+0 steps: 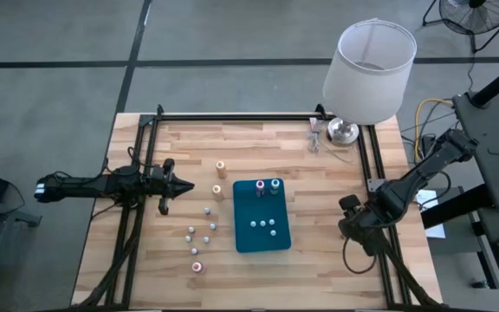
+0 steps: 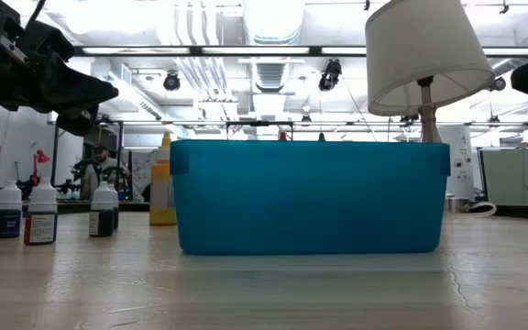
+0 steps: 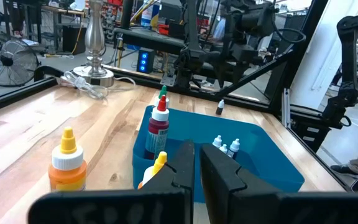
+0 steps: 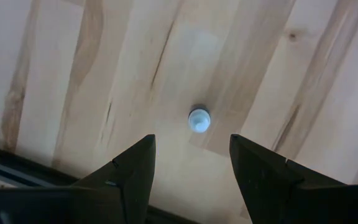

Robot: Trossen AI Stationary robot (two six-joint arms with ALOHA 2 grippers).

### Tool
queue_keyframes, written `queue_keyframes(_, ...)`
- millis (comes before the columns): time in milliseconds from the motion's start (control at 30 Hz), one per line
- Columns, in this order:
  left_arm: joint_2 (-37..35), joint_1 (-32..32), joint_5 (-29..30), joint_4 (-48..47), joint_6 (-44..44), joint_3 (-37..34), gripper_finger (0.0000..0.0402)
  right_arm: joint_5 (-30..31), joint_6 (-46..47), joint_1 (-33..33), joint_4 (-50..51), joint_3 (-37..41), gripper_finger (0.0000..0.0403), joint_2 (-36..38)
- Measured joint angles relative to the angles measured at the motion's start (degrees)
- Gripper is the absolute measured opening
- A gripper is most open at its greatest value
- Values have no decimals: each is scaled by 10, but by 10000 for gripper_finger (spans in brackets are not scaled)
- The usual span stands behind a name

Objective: Pick & Place food coloring
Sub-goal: Put the bottom right small red food coloring bottle into the blue bin

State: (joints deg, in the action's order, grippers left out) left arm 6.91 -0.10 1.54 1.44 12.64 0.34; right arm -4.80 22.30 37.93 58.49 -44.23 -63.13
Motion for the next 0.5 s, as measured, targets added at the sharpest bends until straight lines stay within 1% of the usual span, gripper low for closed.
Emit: queue_keyframes(500, 0, 0, 0, 0, 0, 0, 0, -1, 22, 0, -84, 85, 199, 0)
